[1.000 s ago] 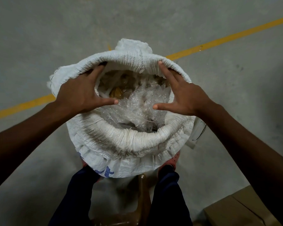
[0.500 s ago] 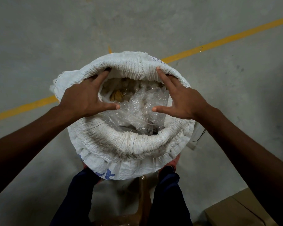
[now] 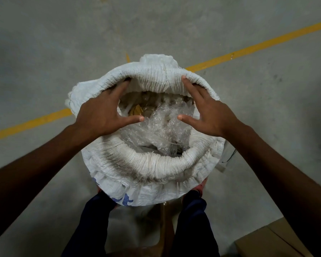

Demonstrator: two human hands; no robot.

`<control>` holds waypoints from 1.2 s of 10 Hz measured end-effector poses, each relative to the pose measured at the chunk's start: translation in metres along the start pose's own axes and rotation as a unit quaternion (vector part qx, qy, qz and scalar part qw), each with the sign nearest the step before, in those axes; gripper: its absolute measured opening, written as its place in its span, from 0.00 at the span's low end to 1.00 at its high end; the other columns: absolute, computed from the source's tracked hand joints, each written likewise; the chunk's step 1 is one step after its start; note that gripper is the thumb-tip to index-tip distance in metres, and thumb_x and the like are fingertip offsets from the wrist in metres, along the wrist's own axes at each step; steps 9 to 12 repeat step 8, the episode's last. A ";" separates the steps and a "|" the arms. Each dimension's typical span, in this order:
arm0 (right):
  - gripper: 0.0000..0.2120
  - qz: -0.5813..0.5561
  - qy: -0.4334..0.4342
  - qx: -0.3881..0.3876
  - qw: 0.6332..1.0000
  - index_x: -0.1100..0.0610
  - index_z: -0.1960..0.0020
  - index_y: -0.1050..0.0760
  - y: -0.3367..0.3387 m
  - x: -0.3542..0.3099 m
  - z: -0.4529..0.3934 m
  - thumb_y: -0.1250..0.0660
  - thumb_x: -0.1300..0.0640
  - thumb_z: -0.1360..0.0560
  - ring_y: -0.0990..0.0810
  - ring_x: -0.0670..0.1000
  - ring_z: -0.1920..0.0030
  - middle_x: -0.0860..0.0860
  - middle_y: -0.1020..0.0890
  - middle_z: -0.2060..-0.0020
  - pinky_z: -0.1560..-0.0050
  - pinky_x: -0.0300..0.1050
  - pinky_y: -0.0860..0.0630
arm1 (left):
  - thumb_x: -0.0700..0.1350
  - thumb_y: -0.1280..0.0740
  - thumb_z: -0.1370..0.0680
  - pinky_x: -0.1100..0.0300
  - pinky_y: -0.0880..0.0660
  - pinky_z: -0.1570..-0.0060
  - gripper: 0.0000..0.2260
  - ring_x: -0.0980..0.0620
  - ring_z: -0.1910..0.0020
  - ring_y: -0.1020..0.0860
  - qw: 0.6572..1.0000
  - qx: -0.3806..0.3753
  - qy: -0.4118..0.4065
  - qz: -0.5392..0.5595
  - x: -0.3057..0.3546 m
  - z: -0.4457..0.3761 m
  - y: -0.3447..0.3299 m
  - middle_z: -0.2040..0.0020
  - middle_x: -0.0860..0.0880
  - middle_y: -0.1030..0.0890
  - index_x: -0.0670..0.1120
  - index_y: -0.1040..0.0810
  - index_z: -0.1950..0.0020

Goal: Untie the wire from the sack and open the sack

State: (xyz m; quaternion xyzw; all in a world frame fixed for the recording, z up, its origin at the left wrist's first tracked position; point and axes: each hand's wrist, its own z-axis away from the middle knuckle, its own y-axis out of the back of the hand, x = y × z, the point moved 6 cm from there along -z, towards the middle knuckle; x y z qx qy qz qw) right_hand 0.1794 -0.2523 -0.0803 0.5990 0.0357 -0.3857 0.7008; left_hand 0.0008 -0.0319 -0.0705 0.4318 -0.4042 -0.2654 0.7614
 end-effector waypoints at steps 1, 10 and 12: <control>0.45 -0.008 -0.005 -0.003 1.000 0.42 0.15 0.58 -0.001 -0.001 0.002 0.35 0.33 0.21 0.31 0.51 0.23 0.48 0.41 0.17 0.44 0.44 0.30 | 0.76 0.29 0.33 0.42 0.22 0.40 0.51 0.43 0.27 0.25 1.000 0.001 -0.002 0.001 0.000 0.003 -0.002 0.21 0.48 0.28 0.60 0.44 0.16; 0.42 0.080 0.068 -0.069 0.992 0.45 0.16 0.47 0.026 -0.074 0.020 0.34 0.33 0.23 0.28 0.58 0.29 0.54 0.32 0.24 0.38 0.63 0.22 | 0.71 0.31 0.26 0.52 0.20 0.41 0.33 0.58 0.42 0.17 0.987 -0.098 -0.107 0.066 0.015 0.046 0.047 0.28 0.59 0.21 0.66 0.32 0.22; 0.42 0.080 0.068 -0.069 0.992 0.45 0.16 0.47 0.026 -0.074 0.020 0.34 0.33 0.23 0.28 0.58 0.29 0.54 0.32 0.24 0.38 0.63 0.22 | 0.71 0.31 0.26 0.52 0.20 0.41 0.33 0.58 0.42 0.17 0.987 -0.098 -0.107 0.066 0.015 0.046 0.047 0.28 0.59 0.21 0.66 0.32 0.22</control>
